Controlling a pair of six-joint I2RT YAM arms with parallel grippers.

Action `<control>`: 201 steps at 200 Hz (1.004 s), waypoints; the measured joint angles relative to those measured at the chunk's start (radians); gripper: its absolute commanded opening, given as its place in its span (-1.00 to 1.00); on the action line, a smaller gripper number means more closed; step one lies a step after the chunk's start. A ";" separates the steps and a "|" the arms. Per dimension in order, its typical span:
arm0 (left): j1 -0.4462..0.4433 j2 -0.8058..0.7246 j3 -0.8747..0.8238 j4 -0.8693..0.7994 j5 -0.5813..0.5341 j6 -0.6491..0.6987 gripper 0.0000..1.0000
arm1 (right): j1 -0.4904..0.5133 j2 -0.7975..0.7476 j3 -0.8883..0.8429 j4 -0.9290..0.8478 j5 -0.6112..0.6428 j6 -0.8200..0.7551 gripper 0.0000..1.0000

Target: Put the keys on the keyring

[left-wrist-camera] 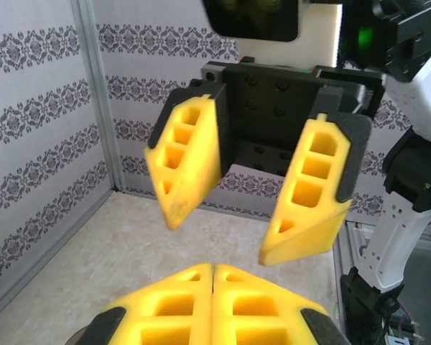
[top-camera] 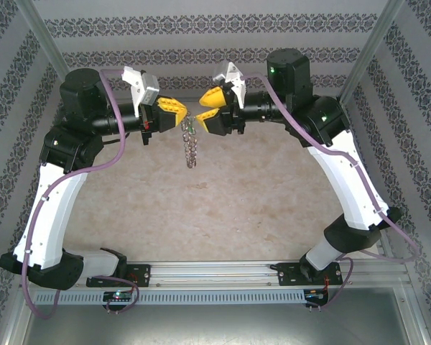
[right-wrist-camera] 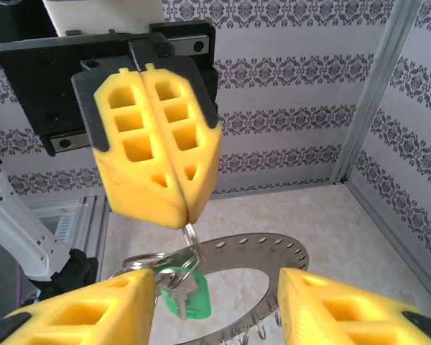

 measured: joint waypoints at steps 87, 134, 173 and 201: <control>0.000 -0.004 -0.005 0.043 0.007 -0.039 -1.00 | 0.011 0.080 0.085 -0.016 -0.069 0.008 -0.33; 0.000 -0.003 -0.005 0.054 0.011 -0.040 -1.00 | 0.013 0.087 0.086 -0.040 -0.109 0.007 -0.53; 0.006 -0.003 -0.006 0.068 0.026 -0.061 -1.00 | 0.013 0.092 0.091 -0.050 -0.128 -0.001 -0.67; 0.006 -0.003 -0.007 0.077 0.034 -0.073 -1.00 | 0.013 0.093 0.097 -0.050 -0.130 -0.001 -0.63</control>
